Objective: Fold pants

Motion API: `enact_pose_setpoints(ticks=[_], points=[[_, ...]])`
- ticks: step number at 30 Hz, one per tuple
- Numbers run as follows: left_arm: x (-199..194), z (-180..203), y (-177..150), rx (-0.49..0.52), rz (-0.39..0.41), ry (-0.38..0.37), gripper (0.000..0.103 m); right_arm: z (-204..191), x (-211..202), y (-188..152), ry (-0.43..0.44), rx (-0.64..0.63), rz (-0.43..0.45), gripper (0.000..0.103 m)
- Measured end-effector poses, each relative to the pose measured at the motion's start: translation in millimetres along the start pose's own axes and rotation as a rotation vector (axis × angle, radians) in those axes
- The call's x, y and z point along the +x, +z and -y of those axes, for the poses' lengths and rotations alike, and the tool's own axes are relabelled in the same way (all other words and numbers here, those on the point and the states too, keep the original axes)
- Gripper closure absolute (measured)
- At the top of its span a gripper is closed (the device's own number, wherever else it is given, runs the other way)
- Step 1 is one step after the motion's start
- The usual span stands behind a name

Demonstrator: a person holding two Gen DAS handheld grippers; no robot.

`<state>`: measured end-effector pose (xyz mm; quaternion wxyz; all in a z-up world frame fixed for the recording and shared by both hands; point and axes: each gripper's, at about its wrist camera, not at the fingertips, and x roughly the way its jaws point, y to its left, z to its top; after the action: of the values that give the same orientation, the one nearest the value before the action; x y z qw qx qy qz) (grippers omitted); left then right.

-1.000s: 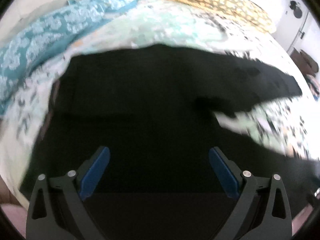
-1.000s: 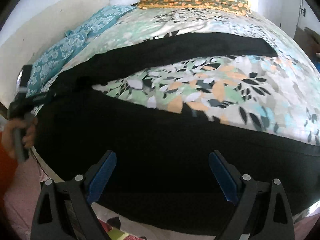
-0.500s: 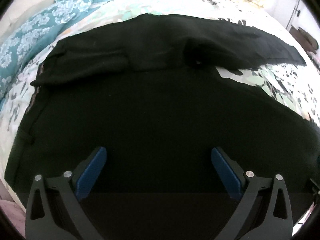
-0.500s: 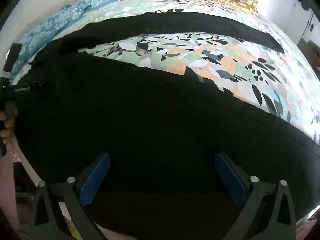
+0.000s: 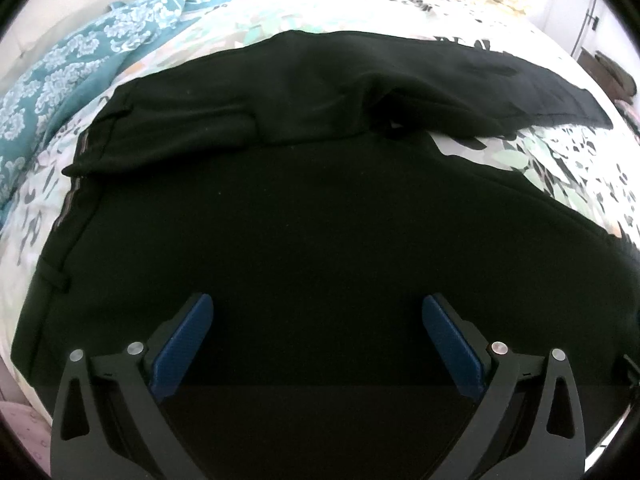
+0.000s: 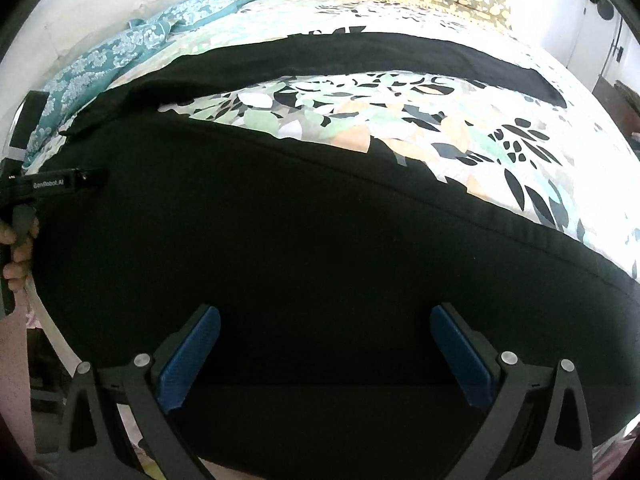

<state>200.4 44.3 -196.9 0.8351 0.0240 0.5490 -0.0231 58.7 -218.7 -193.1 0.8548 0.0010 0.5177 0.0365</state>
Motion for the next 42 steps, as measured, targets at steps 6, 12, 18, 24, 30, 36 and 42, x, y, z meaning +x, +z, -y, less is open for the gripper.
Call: enact_pose_setpoints(ticks=[6,12,18,24,30,36,42], points=[[-0.3,-0.3,0.5,0.000,-0.002,0.001,0.000,-0.4,-0.6,-0.8,-0.007,0.001,0.008,0.000],[-0.2,0.9,0.1,0.003,-0.002,0.006,0.000,-0.9,-0.5,-0.9,-0.010,-0.002,0.010,0.000],[-0.4,1.5,0.1,0.006,-0.003,0.010,0.000,-0.5,-0.3,-1.6,-0.011,-0.003,0.016,0.000],[-0.7,1.7,0.2,0.007,-0.002,0.013,0.000,-0.3,-0.4,-1.7,-0.010,-0.003,0.018,0.000],[-0.7,1.6,0.2,0.006,-0.003,0.012,0.000,-0.3,-0.4,-1.7,-0.010,-0.003,0.019,0.000],[-1.1,1.7,0.4,0.005,-0.003,0.013,0.000,-0.1,-0.3,-2.1,-0.010,-0.003,0.019,0.000],[-1.1,1.5,0.4,0.005,-0.003,0.012,0.000,0.0,-1.7,-1.7,-0.006,-0.003,0.029,0.000]])
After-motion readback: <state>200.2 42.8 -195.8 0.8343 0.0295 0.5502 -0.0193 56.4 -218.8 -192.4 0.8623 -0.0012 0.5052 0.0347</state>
